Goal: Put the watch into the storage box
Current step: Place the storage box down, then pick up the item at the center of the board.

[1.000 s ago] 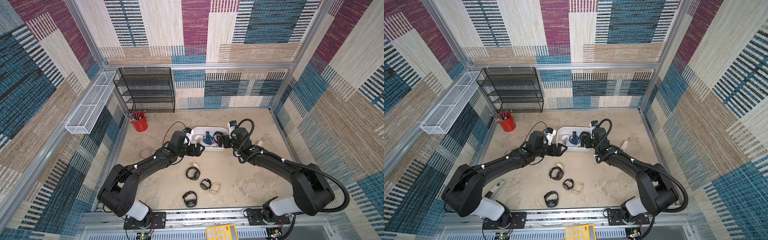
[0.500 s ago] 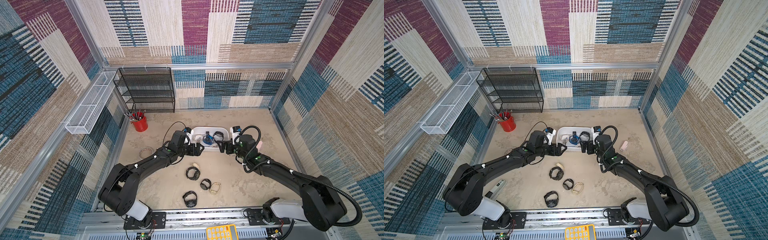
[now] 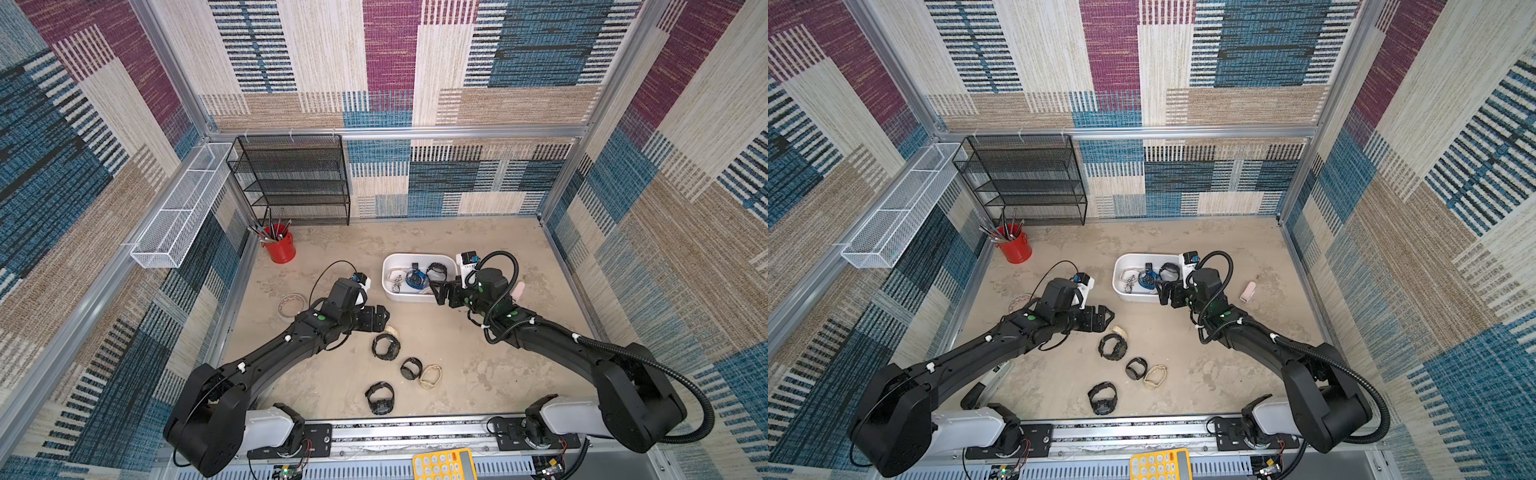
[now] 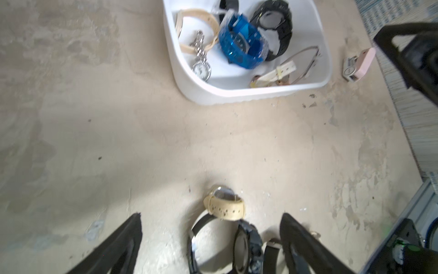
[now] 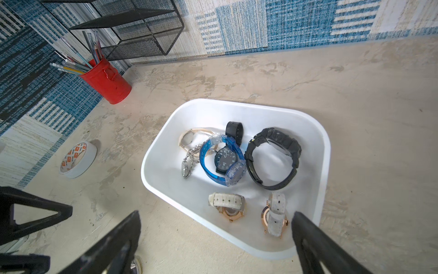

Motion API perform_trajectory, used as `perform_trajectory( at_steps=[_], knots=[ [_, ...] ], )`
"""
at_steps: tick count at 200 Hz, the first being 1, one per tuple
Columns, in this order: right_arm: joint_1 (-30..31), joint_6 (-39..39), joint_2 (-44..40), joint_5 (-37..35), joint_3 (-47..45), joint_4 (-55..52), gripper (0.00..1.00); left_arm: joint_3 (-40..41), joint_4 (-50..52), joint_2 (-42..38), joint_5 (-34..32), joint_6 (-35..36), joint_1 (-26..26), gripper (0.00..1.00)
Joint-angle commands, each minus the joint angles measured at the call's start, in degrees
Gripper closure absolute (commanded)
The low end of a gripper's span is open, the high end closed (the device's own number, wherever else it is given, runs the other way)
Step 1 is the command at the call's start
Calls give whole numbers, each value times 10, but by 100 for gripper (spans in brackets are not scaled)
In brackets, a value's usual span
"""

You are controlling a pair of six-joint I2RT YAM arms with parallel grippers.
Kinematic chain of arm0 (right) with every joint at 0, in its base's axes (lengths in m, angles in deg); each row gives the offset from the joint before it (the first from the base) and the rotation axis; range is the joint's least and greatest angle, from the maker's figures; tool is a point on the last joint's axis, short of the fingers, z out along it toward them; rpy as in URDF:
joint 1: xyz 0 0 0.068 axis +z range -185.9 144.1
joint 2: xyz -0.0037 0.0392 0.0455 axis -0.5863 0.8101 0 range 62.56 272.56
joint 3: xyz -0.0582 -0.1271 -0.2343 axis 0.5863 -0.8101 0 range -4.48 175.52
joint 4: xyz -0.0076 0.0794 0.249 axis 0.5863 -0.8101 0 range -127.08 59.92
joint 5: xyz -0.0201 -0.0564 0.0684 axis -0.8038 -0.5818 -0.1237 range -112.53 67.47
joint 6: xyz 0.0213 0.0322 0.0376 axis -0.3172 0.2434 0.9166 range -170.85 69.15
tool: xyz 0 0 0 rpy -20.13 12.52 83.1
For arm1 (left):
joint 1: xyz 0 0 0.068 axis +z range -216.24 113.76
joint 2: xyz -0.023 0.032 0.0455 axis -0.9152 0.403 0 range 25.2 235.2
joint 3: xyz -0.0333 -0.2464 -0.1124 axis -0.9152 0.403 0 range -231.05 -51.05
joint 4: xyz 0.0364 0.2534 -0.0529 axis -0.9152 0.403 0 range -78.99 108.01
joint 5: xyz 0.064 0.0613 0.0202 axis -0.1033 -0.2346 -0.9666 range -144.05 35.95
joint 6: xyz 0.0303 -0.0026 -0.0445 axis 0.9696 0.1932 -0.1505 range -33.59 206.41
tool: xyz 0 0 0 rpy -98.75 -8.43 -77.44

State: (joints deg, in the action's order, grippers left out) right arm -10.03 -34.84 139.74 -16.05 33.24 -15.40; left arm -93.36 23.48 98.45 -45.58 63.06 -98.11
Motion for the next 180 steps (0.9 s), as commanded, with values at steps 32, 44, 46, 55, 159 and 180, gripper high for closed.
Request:
perform_trajectory(
  at_steps=[32, 44, 46, 55, 159, 180],
  knots=[
    [1, 15, 12, 24, 16, 35, 0, 32, 70, -24, -21, 6, 0, 10],
    [1, 18, 11, 35, 20, 36, 0, 36, 73, -24, -23, 4, -1, 10],
    [1, 18, 12, 36, 20, 37, 0, 37, 74, -24, -22, 3, -1, 10],
    [1, 20, 10, 46, 22, 39, 0, 40, 74, -23, -21, 0, -1, 11],
    [64, -59, -6, 137, 26, -23, 0, 32, 54, 38, -5, -8, -34, 21],
    [80, -64, -18, 136, 13, -21, 0, 26, 53, 55, -2, -7, -37, 27]
  ],
)
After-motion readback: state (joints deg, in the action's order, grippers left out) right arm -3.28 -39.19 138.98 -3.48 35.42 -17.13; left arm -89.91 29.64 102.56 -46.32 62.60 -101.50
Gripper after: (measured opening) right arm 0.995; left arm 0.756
